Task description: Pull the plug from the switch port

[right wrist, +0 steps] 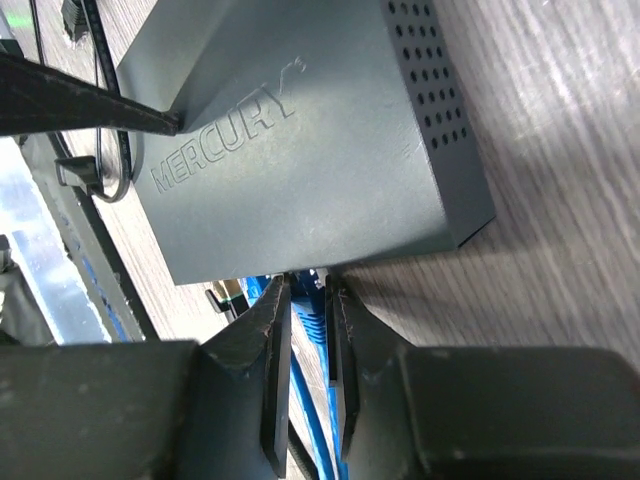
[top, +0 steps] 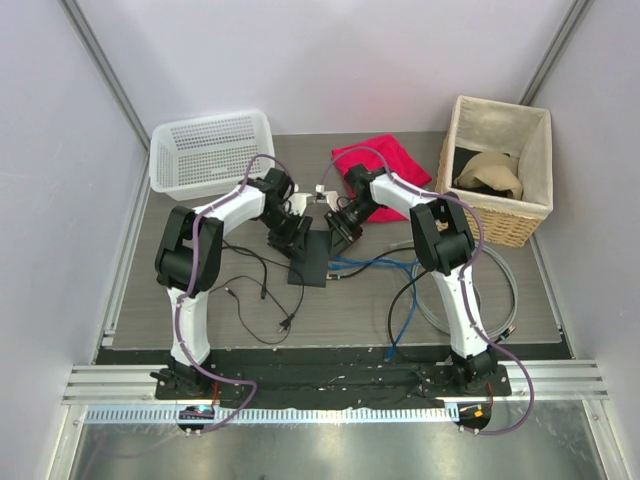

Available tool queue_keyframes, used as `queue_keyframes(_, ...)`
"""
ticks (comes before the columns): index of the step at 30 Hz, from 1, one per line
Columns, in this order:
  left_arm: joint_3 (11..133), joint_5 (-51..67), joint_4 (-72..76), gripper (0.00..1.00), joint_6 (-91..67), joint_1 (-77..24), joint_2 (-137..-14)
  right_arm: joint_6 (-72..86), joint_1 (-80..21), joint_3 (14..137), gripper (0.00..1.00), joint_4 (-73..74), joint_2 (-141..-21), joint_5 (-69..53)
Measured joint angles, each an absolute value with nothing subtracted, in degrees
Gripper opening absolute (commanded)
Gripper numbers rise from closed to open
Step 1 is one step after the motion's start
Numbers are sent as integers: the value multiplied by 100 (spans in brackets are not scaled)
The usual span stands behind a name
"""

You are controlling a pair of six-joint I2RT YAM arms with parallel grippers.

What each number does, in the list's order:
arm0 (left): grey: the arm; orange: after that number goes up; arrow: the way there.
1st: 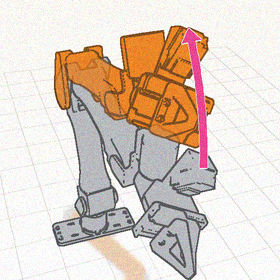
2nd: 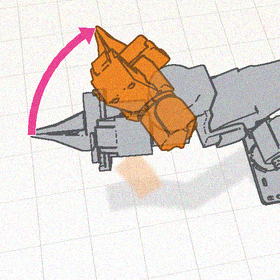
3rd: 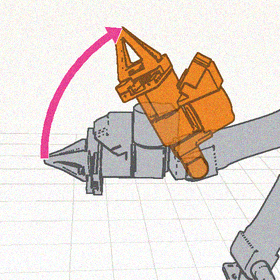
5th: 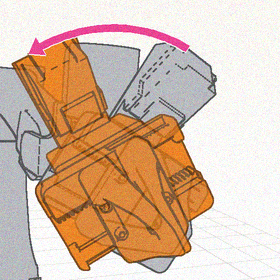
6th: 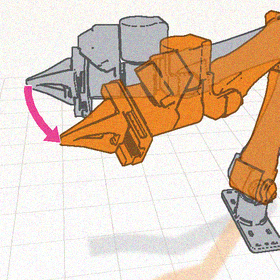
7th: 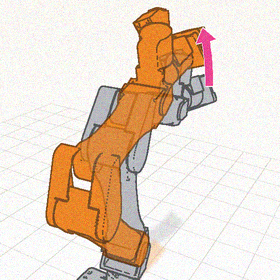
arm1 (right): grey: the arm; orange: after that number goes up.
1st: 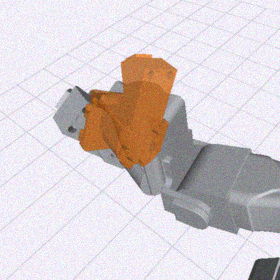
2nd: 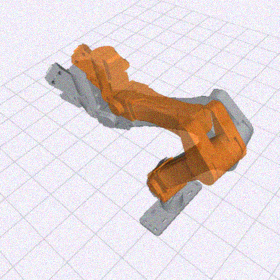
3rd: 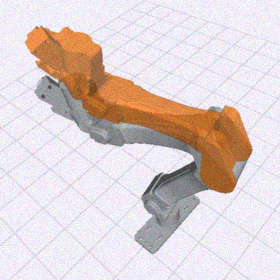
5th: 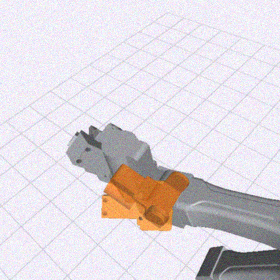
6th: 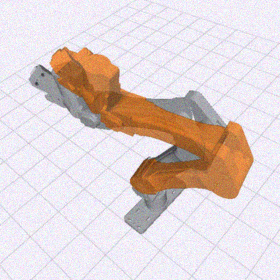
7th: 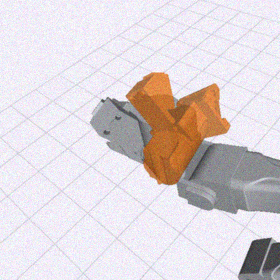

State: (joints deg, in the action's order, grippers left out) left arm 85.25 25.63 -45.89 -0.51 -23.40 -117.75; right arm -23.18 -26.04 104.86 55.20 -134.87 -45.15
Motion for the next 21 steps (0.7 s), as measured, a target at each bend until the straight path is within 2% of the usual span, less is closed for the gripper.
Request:
queue_keyframes(5,8541,2578,-4613,56,-99,-2331,-11799,-2342,-2541,10932,1,5944,-13736,-4545)
queue_keyframes(19,8558,2574,-4622,56,-71,-2340,-11804,-3144,-2294,11153,2,6458,-13780,-4366)
queue_keyframes(21,8558,2576,-4622,56,-71,-2340,-11804,-3179,-2222,11397,8,6407,-13812,-4108)
